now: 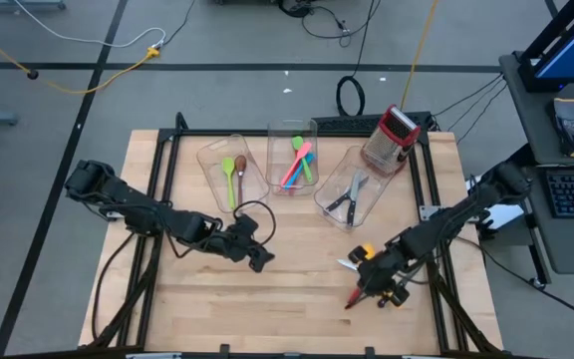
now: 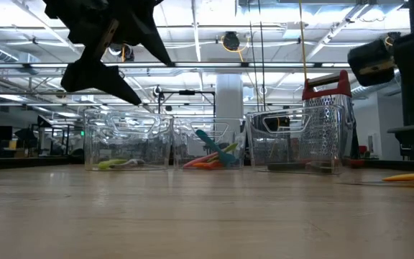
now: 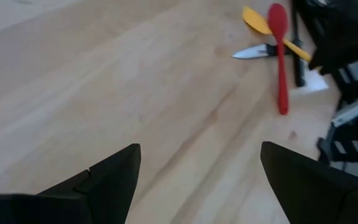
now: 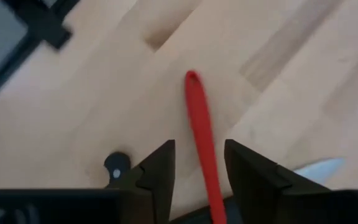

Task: Pick & Place Kitchen Items
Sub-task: Put the red serving spoon in the left bin

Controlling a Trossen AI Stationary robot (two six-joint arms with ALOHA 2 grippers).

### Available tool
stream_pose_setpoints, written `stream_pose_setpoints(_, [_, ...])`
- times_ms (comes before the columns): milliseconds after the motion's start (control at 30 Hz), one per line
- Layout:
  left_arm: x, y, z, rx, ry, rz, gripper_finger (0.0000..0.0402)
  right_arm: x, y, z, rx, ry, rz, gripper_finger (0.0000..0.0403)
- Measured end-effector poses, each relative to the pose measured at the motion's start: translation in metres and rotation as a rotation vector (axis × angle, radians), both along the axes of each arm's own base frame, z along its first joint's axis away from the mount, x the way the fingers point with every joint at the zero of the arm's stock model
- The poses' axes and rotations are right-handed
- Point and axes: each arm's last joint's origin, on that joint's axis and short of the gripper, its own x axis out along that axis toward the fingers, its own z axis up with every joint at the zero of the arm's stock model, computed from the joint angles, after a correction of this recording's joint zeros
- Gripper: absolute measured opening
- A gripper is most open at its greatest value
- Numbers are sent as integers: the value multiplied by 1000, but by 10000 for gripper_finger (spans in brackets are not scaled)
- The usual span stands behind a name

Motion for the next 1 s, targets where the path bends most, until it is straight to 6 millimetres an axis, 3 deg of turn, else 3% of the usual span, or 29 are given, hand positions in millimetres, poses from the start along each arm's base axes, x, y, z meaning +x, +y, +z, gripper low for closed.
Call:
stream_pose_setpoints(367, [1,-7,4,-20,-46,-43,337,8,6,-37,-183,52,97,132])
stream_pose_setpoints(1000, [1,-9,4,-13,-54,-45,337,-8,4,-53,-257,82,140,118])
